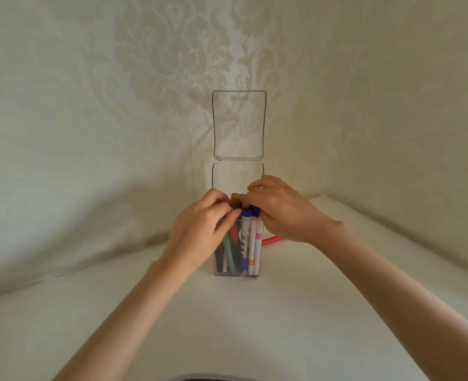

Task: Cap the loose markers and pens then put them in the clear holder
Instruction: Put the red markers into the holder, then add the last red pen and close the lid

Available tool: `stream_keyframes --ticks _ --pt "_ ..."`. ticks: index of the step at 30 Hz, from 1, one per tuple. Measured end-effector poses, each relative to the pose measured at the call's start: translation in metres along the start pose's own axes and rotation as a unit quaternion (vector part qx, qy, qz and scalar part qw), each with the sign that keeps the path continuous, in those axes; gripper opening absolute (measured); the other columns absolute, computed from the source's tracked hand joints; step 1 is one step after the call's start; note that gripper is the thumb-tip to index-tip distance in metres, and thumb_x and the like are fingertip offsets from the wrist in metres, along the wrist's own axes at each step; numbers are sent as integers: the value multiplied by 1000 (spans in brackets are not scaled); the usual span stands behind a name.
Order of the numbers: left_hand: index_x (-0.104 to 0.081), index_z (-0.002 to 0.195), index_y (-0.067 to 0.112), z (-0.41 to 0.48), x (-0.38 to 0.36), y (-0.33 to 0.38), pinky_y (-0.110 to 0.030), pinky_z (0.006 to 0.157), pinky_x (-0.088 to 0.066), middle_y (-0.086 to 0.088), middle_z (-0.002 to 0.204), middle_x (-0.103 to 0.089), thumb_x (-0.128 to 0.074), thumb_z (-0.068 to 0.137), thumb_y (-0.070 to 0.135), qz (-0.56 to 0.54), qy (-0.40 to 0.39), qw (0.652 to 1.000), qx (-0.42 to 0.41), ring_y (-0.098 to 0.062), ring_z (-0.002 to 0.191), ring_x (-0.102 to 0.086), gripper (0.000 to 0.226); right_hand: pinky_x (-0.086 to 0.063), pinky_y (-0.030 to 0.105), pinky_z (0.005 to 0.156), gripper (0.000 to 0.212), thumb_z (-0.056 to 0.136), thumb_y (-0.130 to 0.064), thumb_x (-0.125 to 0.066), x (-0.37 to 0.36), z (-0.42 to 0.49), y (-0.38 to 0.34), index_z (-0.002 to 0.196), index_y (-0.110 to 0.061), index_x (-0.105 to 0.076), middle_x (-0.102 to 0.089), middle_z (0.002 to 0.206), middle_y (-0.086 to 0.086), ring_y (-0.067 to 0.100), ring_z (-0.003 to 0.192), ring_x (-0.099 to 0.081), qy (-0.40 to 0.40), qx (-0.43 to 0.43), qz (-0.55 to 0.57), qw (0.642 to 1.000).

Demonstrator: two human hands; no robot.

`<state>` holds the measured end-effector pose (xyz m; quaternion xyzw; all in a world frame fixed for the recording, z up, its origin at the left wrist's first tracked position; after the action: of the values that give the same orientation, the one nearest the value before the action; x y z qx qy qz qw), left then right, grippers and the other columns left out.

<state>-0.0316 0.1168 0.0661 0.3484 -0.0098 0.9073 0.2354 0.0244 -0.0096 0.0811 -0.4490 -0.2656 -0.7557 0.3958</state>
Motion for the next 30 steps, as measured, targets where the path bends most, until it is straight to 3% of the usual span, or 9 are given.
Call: stream_keyframes --ticks 4,7,10,12,15,19,21,25,30 --pt "-66 90 4 -10 2 7 -28 72 -46 -9 101 -59 -57 87 20 21 -4 1000 3 -21 82 -60 19 -36 20 95 46 74 15 -38 19 -13 11 103 -8 -66 -65 109 8 19 115 -46 65 -64 150 985" --pt "-63 92 7 -18 2 30 -23 71 -45 -5 97 -58 -51 91 20 -24 21 998 -47 -16 80 -58 17 -33 7 91 48 76 10 -37 27 -41 42 99 -20 -66 -64 108 -1 4 109 -49 131 -136 230 955" --pt "-61 92 13 -38 -32 63 -24 67 -48 1 94 -58 -49 93 21 -90 -75 988 -99 -12 77 -59 14 -35 6 83 47 78 9 -38 9 -75 80 91 -28 -65 -63 102 -4 6 100 -54 131 -241 248 929" --pt "-57 107 14 -49 -68 72 -23 77 -49 5 108 -53 -47 93 24 -116 -172 977 -54 -8 88 -58 20 -34 8 77 48 77 12 -38 -15 -97 105 93 -24 -64 -63 101 -7 11 105 -54 95 -305 232 919" --pt "-43 131 14 -51 -121 67 -13 100 -29 5 134 -37 -43 95 21 -147 -234 960 52 -9 120 -44 37 -28 12 79 51 79 13 -37 -54 -123 132 112 -17 -60 -59 118 1 17 117 -48 42 -370 219 902" --pt "-18 144 13 -31 -172 59 -33 114 -18 -6 153 -15 -38 96 21 -43 -270 949 158 -20 140 -15 52 -25 12 83 51 79 12 -36 -79 -141 145 120 -12 -55 -55 125 8 20 123 -38 69 -408 198 888" --pt "-14 144 12 -17 -189 54 -39 112 -19 -11 152 -16 -35 97 25 18 -295 933 204 -25 140 -16 53 -27 14 83 49 79 12 -37 -85 -145 147 119 -9 -55 -56 123 9 22 120 -41 69 -409 189 890" --pt "-43 125 12 2 -199 46 -36 90 -41 -10 122 -49 -38 96 24 73 -273 936 210 -25 108 -47 32 -29 15 83 44 81 11 -39 -88 -147 145 118 -6 -56 -58 120 10 24 117 -44 65 -396 191 896" --pt "-53 108 14 -4 -189 53 -26 70 -42 -4 106 -52 -43 94 14 -54 -183 952 241 -17 88 -50 16 -41 22 81 31 95 -21 -47 -81 -145 132 126 -14 -45 -59 111 4 17 101 -54 125 -419 275 856"
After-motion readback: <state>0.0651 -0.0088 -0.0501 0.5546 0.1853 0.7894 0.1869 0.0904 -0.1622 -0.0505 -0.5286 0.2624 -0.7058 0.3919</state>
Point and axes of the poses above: each hand's wrist, its own z-axis towards the middle knuckle, its own x-axis out of the back of the hand, y = z × x, the point moved 5 cm from there along z, towards the middle knuckle
